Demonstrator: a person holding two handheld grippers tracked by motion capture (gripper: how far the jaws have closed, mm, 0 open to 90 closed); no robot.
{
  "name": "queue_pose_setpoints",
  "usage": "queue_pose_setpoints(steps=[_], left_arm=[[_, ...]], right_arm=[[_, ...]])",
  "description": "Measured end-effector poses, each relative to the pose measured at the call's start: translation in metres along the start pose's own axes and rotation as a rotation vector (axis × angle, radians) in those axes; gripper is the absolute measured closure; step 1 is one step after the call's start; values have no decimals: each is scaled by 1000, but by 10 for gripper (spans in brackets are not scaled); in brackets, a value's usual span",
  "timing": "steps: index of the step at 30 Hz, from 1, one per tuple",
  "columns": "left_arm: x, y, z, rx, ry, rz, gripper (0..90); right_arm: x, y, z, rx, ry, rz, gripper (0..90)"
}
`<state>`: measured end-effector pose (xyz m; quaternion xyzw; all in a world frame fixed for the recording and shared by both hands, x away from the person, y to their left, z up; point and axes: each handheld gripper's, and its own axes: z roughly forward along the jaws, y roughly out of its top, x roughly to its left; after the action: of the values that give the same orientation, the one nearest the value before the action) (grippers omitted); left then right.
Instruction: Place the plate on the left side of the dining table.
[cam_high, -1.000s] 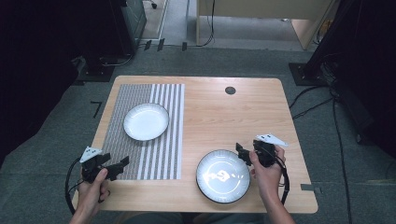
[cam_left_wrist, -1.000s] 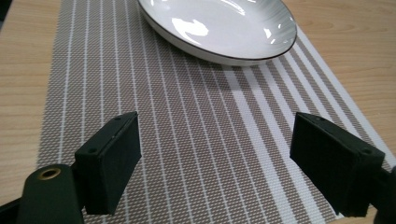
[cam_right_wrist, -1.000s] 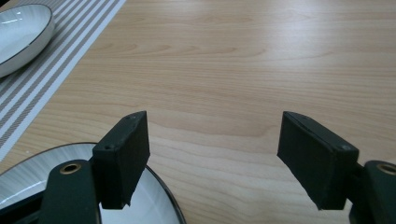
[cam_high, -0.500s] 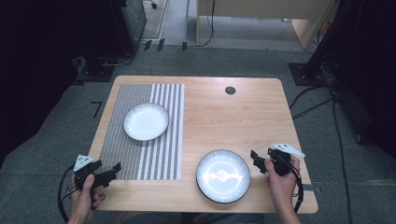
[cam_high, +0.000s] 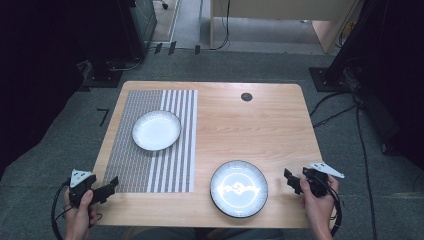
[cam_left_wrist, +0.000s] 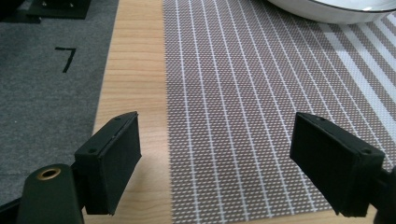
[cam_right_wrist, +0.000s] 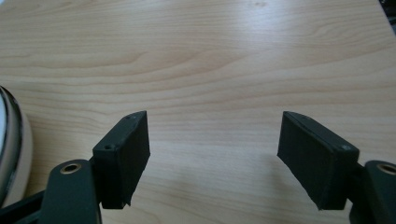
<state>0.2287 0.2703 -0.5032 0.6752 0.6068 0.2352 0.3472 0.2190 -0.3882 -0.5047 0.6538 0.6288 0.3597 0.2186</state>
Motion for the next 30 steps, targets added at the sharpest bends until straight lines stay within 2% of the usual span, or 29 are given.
queue_pose_setpoints(steps=[4,7,11,13,15,17,21,27,30], left_arm=[[5,-3,0,15,27,13,162],[11,-5,1,27,80,50,161],[18,-5,-2,20,79,32,161],[18,-6,-1,26,76,37,159],[19,-8,0,36,85,61,150],[20,-8,1,46,78,61,149],[20,-9,4,63,70,72,143],[25,-10,5,70,37,34,134],[25,-10,5,71,34,30,135]], right_arm=[[-11,-5,-3,2,-19,11,253],[-19,-9,-5,-2,-38,19,252],[-28,-13,-6,-3,-56,18,247],[-33,-15,-6,8,-40,38,243],[-34,-16,-6,8,-43,41,249],[-35,-17,-7,4,-50,43,248],[-34,-19,-7,0,-75,8,231],[-25,-22,-2,4,-115,-46,153],[-21,-22,-1,18,-139,-79,146]])
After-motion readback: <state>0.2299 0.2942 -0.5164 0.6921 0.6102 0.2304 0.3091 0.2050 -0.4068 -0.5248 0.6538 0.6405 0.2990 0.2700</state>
